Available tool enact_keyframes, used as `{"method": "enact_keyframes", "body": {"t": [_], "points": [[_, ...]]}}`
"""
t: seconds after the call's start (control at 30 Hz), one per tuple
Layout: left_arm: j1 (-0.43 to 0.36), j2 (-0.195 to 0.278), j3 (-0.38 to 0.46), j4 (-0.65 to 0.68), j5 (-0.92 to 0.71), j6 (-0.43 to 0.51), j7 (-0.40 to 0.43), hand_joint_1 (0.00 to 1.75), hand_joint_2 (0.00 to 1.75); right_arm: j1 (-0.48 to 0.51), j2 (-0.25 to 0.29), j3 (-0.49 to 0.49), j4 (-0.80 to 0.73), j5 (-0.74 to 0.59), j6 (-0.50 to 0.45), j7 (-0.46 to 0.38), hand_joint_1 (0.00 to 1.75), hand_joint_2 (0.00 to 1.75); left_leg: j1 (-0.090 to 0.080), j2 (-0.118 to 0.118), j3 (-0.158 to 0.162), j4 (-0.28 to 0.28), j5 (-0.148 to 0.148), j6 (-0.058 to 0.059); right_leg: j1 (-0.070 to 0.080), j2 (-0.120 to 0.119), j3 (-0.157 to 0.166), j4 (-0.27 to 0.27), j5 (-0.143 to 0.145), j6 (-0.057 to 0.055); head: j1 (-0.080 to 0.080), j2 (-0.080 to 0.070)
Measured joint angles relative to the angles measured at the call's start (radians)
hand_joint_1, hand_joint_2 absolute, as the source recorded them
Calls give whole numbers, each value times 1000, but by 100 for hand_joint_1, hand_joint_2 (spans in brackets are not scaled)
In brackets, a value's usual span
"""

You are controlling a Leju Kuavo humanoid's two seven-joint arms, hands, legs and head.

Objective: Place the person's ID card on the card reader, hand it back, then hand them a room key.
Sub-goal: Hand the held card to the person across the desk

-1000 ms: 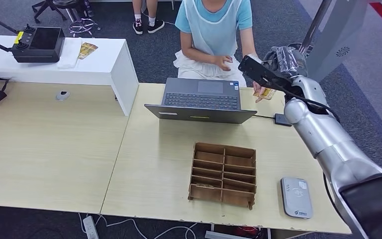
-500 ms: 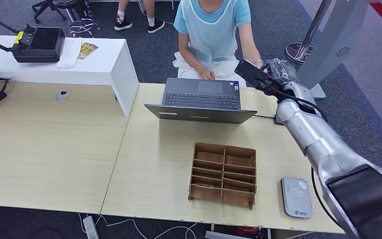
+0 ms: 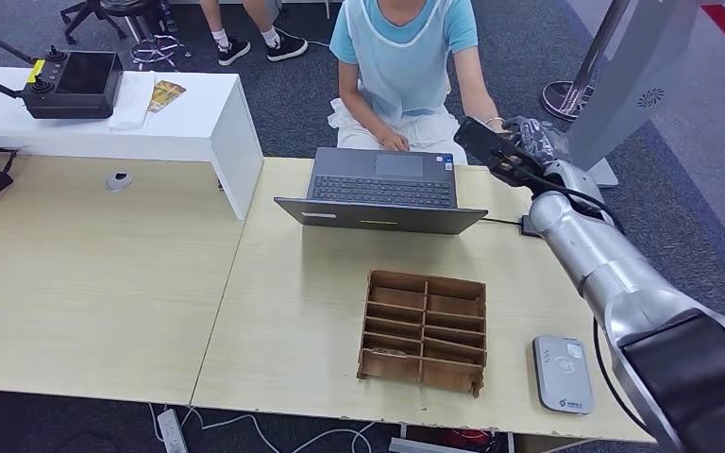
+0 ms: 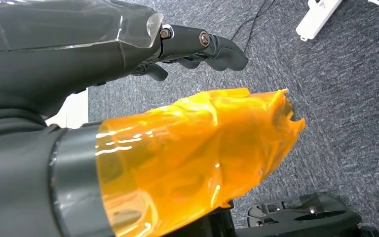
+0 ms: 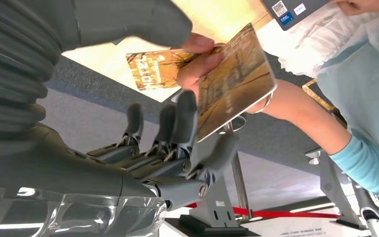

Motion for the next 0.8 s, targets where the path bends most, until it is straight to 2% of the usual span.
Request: {"method": "enact_keyframes", "body": {"t": [0.27, 0.43, 0.63, 0.8], "points": [[0, 0, -1, 0, 0, 0, 0, 0, 0, -3, -2, -1, 9, -10, -35, -19, 0, 175, 0, 0, 0, 0, 0, 0, 0, 0, 0, 0, 0, 0, 0, 0], [2, 0, -1, 0, 0, 0, 10, 0, 0, -3, -27, -9, 9, -32, -71, -39, 0, 175, 0, 0, 0, 1, 0, 0, 0, 0, -1, 0, 0, 0, 0, 0], [2, 1, -5, 0, 0, 0, 37, 0, 0, 24, -79, -43, -19, -100, -132, -123, 0, 175, 0, 0, 0, 1, 0, 0, 0, 0, -1, -1, 0, 0, 0, 0], [3, 3, -17, 0, 0, 0, 59, 0, 0, 136, -164, -112, -155, -240, -168, -225, 0, 175, 0, -2, 0, 1, 0, 0, 0, -2, 0, -1, 0, 0, 0, 0]]}}
